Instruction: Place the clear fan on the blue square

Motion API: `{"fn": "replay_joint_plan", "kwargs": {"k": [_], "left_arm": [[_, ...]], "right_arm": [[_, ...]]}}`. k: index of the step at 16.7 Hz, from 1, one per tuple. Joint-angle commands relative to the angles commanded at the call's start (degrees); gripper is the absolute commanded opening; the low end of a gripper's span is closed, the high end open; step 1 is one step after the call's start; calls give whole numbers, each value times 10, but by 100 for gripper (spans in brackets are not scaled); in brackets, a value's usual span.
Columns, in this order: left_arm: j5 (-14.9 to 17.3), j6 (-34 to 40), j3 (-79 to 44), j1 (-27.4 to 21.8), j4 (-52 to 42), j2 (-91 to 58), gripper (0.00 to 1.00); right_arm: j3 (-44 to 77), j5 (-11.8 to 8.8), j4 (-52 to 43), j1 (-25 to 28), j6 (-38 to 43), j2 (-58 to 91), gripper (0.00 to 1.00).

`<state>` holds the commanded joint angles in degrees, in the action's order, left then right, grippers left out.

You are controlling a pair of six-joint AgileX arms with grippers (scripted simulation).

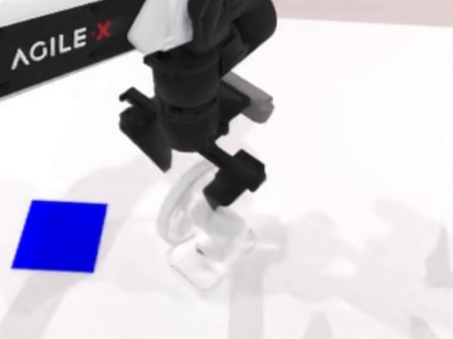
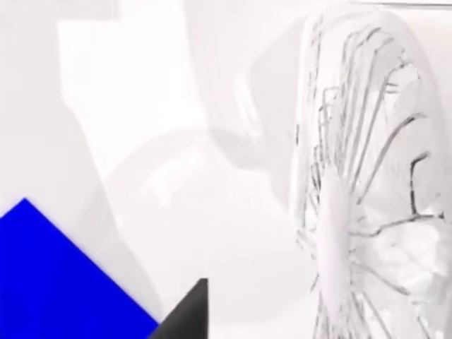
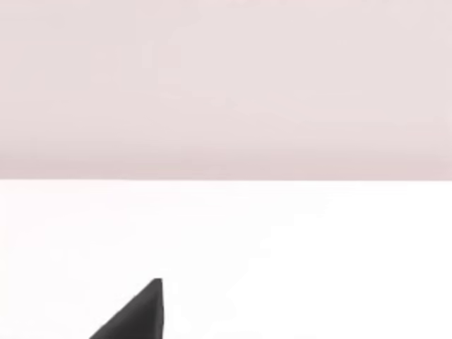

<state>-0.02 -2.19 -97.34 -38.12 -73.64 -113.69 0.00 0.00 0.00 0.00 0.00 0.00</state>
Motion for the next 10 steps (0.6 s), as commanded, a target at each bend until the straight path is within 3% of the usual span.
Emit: {"fn": "replay_joint_plan", "kwargs": {"k": [8,10], "left_arm": [[0,0,0,0,0,0,2],[0,0,0,0,0,0,0]], "right_arm": [[0,0,0,0,0,0,100],[0,0,0,0,0,0,100]]}}
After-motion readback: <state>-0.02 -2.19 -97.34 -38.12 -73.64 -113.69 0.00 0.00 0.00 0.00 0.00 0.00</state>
